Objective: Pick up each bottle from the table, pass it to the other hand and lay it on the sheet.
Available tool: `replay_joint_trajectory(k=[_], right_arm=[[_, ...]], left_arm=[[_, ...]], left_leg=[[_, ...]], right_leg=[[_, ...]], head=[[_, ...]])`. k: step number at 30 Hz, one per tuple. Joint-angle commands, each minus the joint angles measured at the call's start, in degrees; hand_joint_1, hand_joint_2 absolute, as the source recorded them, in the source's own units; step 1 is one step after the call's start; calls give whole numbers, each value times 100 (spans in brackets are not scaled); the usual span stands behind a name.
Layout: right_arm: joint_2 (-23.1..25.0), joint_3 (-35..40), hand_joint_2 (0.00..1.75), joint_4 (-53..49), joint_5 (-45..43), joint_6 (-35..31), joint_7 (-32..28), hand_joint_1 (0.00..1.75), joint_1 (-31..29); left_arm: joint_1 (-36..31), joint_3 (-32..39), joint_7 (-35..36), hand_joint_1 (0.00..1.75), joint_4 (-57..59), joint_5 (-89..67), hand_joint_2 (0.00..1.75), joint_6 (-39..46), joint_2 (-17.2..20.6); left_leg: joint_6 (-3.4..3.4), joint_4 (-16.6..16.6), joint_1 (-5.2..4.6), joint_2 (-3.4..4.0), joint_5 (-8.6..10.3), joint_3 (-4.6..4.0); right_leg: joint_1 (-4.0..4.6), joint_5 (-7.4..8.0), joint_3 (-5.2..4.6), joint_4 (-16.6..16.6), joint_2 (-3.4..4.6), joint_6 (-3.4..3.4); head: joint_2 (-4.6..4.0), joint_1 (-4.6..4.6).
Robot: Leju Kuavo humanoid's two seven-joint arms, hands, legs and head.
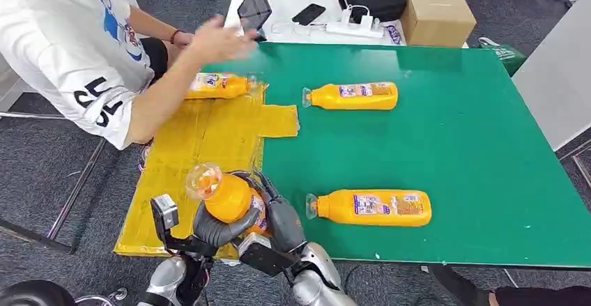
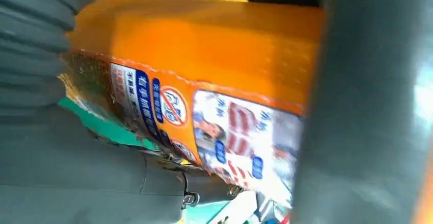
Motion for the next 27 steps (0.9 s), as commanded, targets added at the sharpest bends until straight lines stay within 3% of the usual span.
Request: replay_joint_trajectory(k=[1,7,10,11,15,21,27], right_arm=[[-205,43,0,-516,-68,120,69,0,50],[-230,-153,0,-985,-426,172,-25,0,160],[-225,-347,0,-1372,-647,105,-59,0,298],[-254,-332,0,-1470,-637,115,-56,0,331],[-254,-327,0,-1464,-637,116,-57,0,344],[-258,-520,0,-2593,-1020,-381,-343,0,797],[-270,-402,0,-3372,-1250,-876,-498,0,860]], left_arm=[[-141,-238,2,175,-192,-71,175,45,-58],[-216,-16,-76,175,-399,-274,175,570,-118],[-312,169,-128,175,-587,-801,175,1335,-130],[-336,192,-125,175,-600,-793,175,1326,-114],[-323,186,-128,175,-593,-792,175,1324,-118],[-611,714,-334,175,-274,-2036,175,3247,-140],[-1431,1166,-377,175,468,-3260,175,4354,89]], left_leg=[[-3,3,4,0,-15,29],[-3,6,6,-1,-13,21],[-2,4,5,-5,-5,3],[-6,14,13,3,-26,35],[-3,-2,1,4,-6,15],[-3,2,4,-1,-8,15],[-6,2,6,-5,-4,17]], right_leg=[[6,-14,33,-2,-8,-8],[8,-12,26,0,-9,-9],[6,-6,9,1,-10,-5],[16,-22,42,4,-9,-14],[3,-5,18,-2,-2,-6],[6,-9,19,0,-9,-8],[8,-8,21,0,-16,-10]], head=[[0,-2],[0,-4],[0,-2],[0,-2],[0,-4],[0,-2],[0,-2]])
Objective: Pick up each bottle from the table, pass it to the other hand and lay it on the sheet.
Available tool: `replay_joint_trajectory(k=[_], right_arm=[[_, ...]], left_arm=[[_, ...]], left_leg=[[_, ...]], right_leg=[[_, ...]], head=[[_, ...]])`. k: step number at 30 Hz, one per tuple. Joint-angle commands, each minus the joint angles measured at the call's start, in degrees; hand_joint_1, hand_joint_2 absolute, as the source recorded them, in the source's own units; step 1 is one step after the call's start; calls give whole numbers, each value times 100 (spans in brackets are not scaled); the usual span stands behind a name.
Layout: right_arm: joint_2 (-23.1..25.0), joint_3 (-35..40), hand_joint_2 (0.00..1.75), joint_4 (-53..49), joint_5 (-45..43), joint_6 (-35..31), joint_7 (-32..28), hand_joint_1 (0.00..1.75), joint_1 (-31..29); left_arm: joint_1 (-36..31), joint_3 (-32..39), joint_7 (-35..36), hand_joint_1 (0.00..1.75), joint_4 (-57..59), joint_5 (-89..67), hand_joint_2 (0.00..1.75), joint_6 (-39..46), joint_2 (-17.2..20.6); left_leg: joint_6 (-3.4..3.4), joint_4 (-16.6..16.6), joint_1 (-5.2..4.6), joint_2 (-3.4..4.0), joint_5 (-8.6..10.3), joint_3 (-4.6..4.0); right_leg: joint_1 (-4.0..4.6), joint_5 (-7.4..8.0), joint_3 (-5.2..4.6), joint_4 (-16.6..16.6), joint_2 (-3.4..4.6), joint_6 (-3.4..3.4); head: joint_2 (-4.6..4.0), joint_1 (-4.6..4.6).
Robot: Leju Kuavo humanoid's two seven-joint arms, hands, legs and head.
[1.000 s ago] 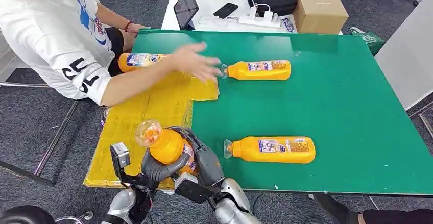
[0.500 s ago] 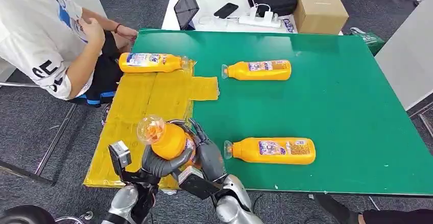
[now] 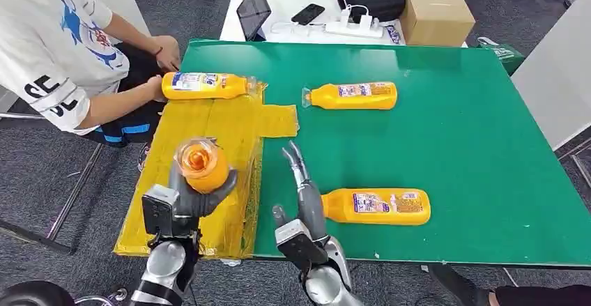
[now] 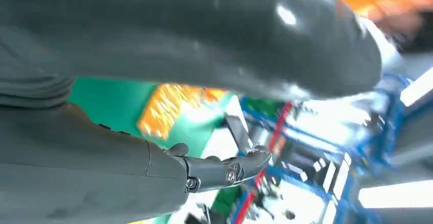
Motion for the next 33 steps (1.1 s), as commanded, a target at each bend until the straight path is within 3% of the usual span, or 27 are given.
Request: replay_joint_trajectory(k=[1,5,6,10,13,15,19,22,26,27,29,31,33], right_arm=[[-174,-23,0,-1230,-320,-487,-219,0,124],[-258,149,0,-1659,-404,-988,-271,0,67],[-348,276,0,-1868,-438,-1281,-271,0,12],[-176,35,0,-2642,-204,-1281,-271,0,168],[-166,-32,0,-2789,-208,-1281,-271,0,199],[-286,-75,0,-2860,-524,-1281,-271,0,239],[-303,-79,0,-2877,-532,-1281,-271,0,239],[-386,-90,0,-2804,-745,-1281,-271,0,240],[-551,58,0,-2365,-1109,-1278,-271,0,203],[-568,83,175,-2308,-1133,-1275,-271,0,198],[-588,141,175,-2176,-1218,-1250,-271,0,171],[-588,141,175,-2176,-1218,-1250,-271,0,171],[-588,141,175,-2176,-1218,-1250,-271,0,171]], left_arm=[[-1225,710,-48,175,1242,-1575,175,1281,261],[-1616,636,96,175,1844,-2341,175,1511,442],[-1823,494,401,175,2230,-3114,175,1624,583],[-2474,139,798,175,3377,-4596,175,1823,906],[-2789,-121,914,175,3918,-5118,175,1565,1076],[-3218,-536,1238,175,4661,-5741,175,812,1300],[-3260,-546,1227,175,4728,-5742,175,756,1318],[-3463,-589,1164,175,5090,-5707,175,235,1416],[-3484,-595,881,175,5371,-5553,175,-209,1745],[-3467,-565,847,175,5400,-5501,175,-268,1764],[-3440,-550,828,175,5455,-5460,175,-330,1794],[-3440,-550,828,175,5455,-5460,175,-330,1794],[-3440,-550,828,175,5455,-5460,175,-330,1794]], left_leg=[[-7,3,6,-8,-6,20],[-7,4,8,-1,-8,27],[-4,-2,3,-2,-2,21],[-3,1,2,-18,4,12],[-5,1,5,-11,0,21],[-4,0,5,-4,-1,24],[-1,-2,4,3,3,15],[-4,4,12,30,-9,31],[-3,-3,8,38,-3,28],[-5,-1,11,42,-8,37],[-9,-5,17,54,-18,64],[-3,-4,7,32,1,19],[-5,-1,12,36,-7,34]], right_leg=[[8,-9,25,2,-14,-12],[10,-8,31,2,-8,-13],[4,-3,24,0,-7,-9],[3,-6,19,6,-23,-9],[6,-7,26,4,-17,-11],[7,-6,28,3,-13,-10],[5,0,16,1,-5,-6],[13,-6,30,1,13,-11],[9,2,22,-2,26,-9],[12,-1,32,-3,28,-11],[19,-6,57,-10,37,-18],[7,3,15,-1,21,-7],[13,-3,30,-2,23,-11]], head=[[0,-7],[0,-4],[0,-4],[0,-2],[0,-4],[0,-4],[0,-2],[0,-2],[0,-4],[0,-7],[0,-4],[0,-2],[0,-4]])
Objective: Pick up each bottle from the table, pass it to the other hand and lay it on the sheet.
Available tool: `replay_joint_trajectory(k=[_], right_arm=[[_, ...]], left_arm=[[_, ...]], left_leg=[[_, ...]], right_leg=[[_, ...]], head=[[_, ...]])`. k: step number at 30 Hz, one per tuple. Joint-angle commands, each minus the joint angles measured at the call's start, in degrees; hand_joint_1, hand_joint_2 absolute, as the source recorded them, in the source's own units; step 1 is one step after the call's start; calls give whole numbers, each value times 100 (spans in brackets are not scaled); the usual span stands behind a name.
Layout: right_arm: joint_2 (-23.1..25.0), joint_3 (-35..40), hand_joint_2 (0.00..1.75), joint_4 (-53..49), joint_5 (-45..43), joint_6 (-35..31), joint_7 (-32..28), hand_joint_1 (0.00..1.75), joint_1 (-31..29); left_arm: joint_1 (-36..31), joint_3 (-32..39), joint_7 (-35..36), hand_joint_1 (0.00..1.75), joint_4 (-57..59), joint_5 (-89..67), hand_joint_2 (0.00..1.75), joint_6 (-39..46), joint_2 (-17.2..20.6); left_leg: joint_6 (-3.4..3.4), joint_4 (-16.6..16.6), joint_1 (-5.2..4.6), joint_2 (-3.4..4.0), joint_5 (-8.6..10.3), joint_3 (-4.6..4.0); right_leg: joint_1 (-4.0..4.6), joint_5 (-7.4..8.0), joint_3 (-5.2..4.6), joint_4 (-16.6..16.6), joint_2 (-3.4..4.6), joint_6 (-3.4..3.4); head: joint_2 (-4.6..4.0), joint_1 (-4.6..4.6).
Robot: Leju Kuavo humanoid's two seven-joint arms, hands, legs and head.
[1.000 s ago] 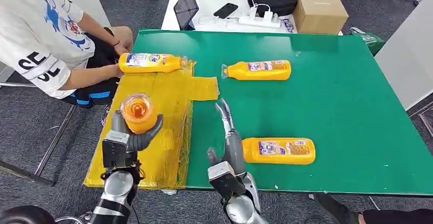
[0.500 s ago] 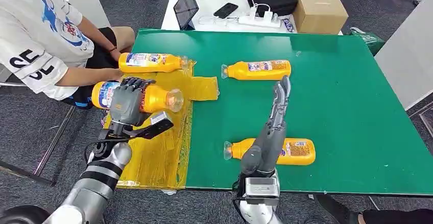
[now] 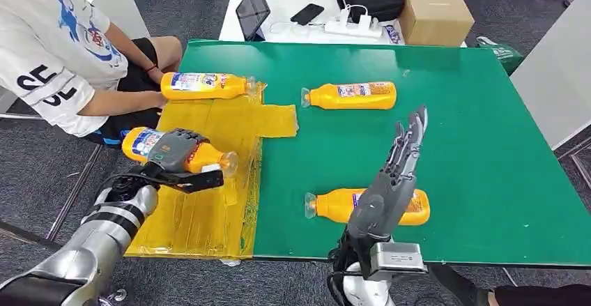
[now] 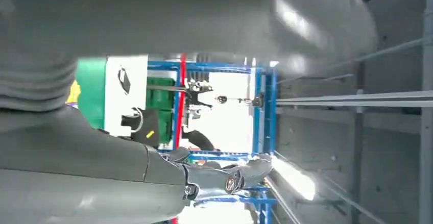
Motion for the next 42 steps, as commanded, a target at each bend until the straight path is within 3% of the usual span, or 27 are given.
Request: replay_joint_trajectory(k=[1,16,26,27,28,32,33,42], right_arm=[[-298,102,175,503,-75,19,6,0,-120],[-298,102,175,503,-75,19,6,0,-120],[-88,-59,175,1275,-149,641,6,0,-175],[-69,-81,175,1325,-178,718,6,0,-175],[-48,-103,175,1382,-194,778,6,0,-177],[-14,-143,175,1443,-211,875,6,0,-189],[77,-280,175,1614,-377,1063,6,0,-179],[219,-481,175,1762,-303,1344,6,0,-186]], left_arm=[[-354,-230,-44,175,788,40,175,-100,248],[-354,-230,-44,175,788,40,175,-100,248],[174,54,-169,175,727,560,175,-415,252],[253,121,-262,140,693,679,175,-464,232],[366,143,-321,0,651,731,175,-434,225],[483,162,-420,0,588,830,175,-535,228],[609,360,-636,0,462,1188,0,-859,176],[1226,476,-817,0,-308,2231,0,-1547,144]], left_leg=[[-5,0,10,10,-15,32],[-6,2,12,1,-13,26],[-6,-8,10,20,-15,43],[-6,-11,10,25,-18,54],[-4,-12,5,19,-11,39],[-4,-10,3,11,-8,31],[-5,-10,6,16,-12,38],[-8,-20,5,5,-13,77]], right_leg=[[12,-9,34,-8,3,-10],[14,-9,30,-5,-3,-11],[12,-5,43,-14,15,-10],[13,-7,52,-17,20,-12],[6,-3,38,-14,17,-8],[5,-3,32,-11,10,-7],[8,-4,38,-13,14,-9],[7,-6,77,-22,16,-14]], head=[[0,0],[0,0],[0,2],[0,0],[0,2],[0,0],[0,0],[0,0]])
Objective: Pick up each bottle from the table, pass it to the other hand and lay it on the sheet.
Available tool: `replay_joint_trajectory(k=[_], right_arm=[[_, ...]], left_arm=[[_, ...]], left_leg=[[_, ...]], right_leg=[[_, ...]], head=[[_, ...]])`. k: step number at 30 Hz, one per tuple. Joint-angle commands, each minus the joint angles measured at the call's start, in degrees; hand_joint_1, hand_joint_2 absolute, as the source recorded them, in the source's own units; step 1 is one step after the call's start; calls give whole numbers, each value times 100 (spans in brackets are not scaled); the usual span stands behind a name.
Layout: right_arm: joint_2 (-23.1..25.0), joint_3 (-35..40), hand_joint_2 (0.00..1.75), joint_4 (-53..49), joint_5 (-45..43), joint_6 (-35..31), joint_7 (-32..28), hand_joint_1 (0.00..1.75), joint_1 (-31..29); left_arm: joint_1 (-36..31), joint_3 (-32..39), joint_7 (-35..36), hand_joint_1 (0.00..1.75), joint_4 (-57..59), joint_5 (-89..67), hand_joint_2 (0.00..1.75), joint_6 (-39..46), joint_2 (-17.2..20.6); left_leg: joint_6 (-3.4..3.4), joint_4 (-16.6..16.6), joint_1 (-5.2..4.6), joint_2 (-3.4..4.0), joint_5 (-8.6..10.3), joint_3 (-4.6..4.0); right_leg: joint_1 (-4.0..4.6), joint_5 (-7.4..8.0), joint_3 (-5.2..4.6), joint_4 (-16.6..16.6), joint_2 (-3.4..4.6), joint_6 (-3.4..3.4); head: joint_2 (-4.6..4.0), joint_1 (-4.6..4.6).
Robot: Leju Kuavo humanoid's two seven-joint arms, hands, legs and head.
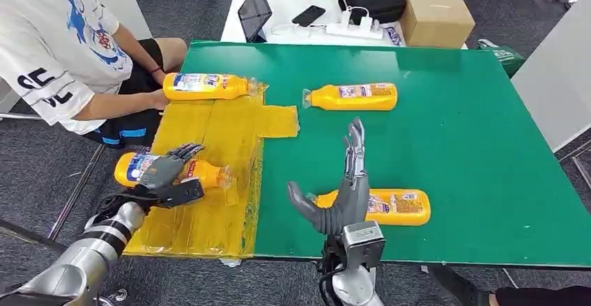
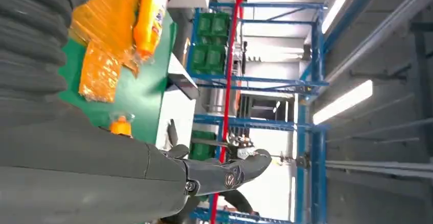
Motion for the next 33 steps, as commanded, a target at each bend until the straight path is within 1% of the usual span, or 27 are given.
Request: replay_joint_trajectory(k=[1,2,4,5,7,9,10,12,14,16,17,18,19,20,21,22,23,24,26,28,29,30,31,32,33], right_arm=[[114,-327,175,611,-2,95,6,0,-173],[115,-330,175,612,-6,97,6,0,-171],[115,-330,175,612,-6,97,6,0,-171],[115,-330,175,612,-6,97,6,0,-171],[113,-333,175,629,-3,107,6,0,-172],[124,-343,175,661,8,119,6,0,-174],[127,-344,175,667,10,126,6,0,-174],[129,-343,175,682,25,127,6,0,-179],[134,-355,175,722,30,129,6,0,-189],[155,-390,175,771,37,143,6,0,-196],[175,-407,175,797,76,156,6,0,-193],[195,-417,175,819,109,168,6,0,-188],[224,-424,175,835,140,176,6,0,-181],[254,-398,175,850,217,178,17,0,-177],[263,-347,175,868,301,165,50,0,-188],[241,-279,175,922,483,98,136,0,-219],[151,-148,175,1027,806,46,286,0,-294],[51,-58,175,1126,1099,30,452,0,-370],[-140,41,175,1257,1518,136,817,0,-493],[-146,-26,175,1305,1515,181,807,0,-508],[-146,-26,175,1305,1515,181,807,0,-508],[-140,-35,175,1293,1518,189,804,0,-501],[-304,124,175,1371,1874,430,1172,0,-600],[-584,211,175,1503,2532,554,1680,0,-766],[-700,113,175,1532,2671,612,1850,0,-828]], left_arm=[[688,228,-71,0,-415,668,0,-514,-88],[702,250,-77,0,-443,744,0,-533,-98],[702,250,-77,0,-443,744,0,-533,-98],[702,250,-77,0,-443,744,0,-533,-98],[708,262,-84,0,-483,798,0,-556,-99],[736,313,-84,0,-544,927,0,-610,-124],[742,311,-82,0,-558,944,0,-627,-123],[763,385,-97,0,-591,1105,0,-749,-144],[786,526,-129,0,-663,1495,0,-1176,-178],[846,746,-140,0,-871,1888,0,-1272,-268],[883,890,-102,0,-1089,2087,0,-1146,-393],[905,1043,-60,0,-1266,2221,0,-860,-535],[928,1103,-109,0,-1454,2199,0,-472,-663],[1011,1469,-205,0,-1948,2391,0,404,-1005],[1053,1500,-294,0,-2235,2292,0,889,-1124],[1083,1677,-387,0,-2564,2359,0,1474,-1287],[1105,1772,-498,0,-2899,2392,0,1923,-1376],[1070,1856,-515,0,-3025,2494,175,2132,-1436],[1022,1955,-536,0,-3188,2771,175,2181,-1457],[1006,1957,-529,0,-3149,2826,175,2159,-1417],[1006,1957,-529,0,-3149,2826,175,2159,-1417],[1012,1954,-545,0,-3127,2846,175,2176,-1413],[1019,2004,-777,0,-3145,2898,175,2409,-1432],[1065,2142,-1016,0,-3354,3223,175,2576,-1506],[1171,2167,-1016,0,-3624,3429,175,2580,-1554]], left_leg=[[-2,-13,-1,24,-5,36],[-4,-13,2,31,-8,43],[-2,-10,0,17,-5,40],[-3,-12,3,28,-7,49],[-2,-9,0,15,-3,45],[-5,-12,6,30,-8,57],[-3,-12,2,23,-5,54],[-4,-11,3,22,-6,56],[-6,-13,8,29,-9,62],[-3,-10,2,22,-5,55],[-4,-10,4,25,-8,57],[-2,-7,2,12,-3,49],[-3,-9,5,18,-6,55],[-2,-7,2,8,-3,48],[-1,-2,5,3,-4,42],[0,1,4,-8,-2,34],[-1,5,9,0,-7,34],[-1,7,9,-3,-2,16],[0,5,7,5,-1,6],[-1,0,6,12,-2,10],[-4,3,13,23,-16,30],[-3,-2,4,21,-2,13],[-5,-4,6,26,-5,19],[-3,-3,3,20,0,10],[-6,-3,9,22,-6,22]], right_leg=[[1,2,28,-13,18,-6],[4,2,36,-15,23,-9],[1,1,35,-10,12,-5],[5,3,42,-16,20,-9],[1,1,41,-9,11,-5],[8,3,51,-17,21,-12],[4,3,50,-14,17,-8],[5,3,50,-13,14,-8],[11,2,56,-19,16,-13],[4,3,48,-11,14,-7],[7,2,51,-13,16,-9],[3,2,46,-8,6,-5],[7,2,53,-13,9,-9],[3,1,47,-10,2,-5],[7,0,44,-9,-5,-6],[6,-2,37,-5,-18,-3],[11,-3,38,-6,-14,-6],[10,0,20,-2,-14,-4],[9,6,8,-5,-7,-3],[7,6,12,-7,3,-4],[16,-2,32,-10,8,-10],[6,7,10,-8,6,-3],[8,5,16,-9,5,-6],[5,7,7,-7,2,-2],[11,3,20,-11,2,-7]], head=[[0,-4],[0,-2],[0,-2],[0,-2],[0,-2],[0,2],[0,-2],[0,-2],[0,0],[0,-2],[0,-2],[0,0],[0,-2],[0,0],[0,-2],[0,-2],[0,2],[0,-2],[0,0],[0,0],[0,-2],[0,0],[0,-2],[0,0],[0,0]])
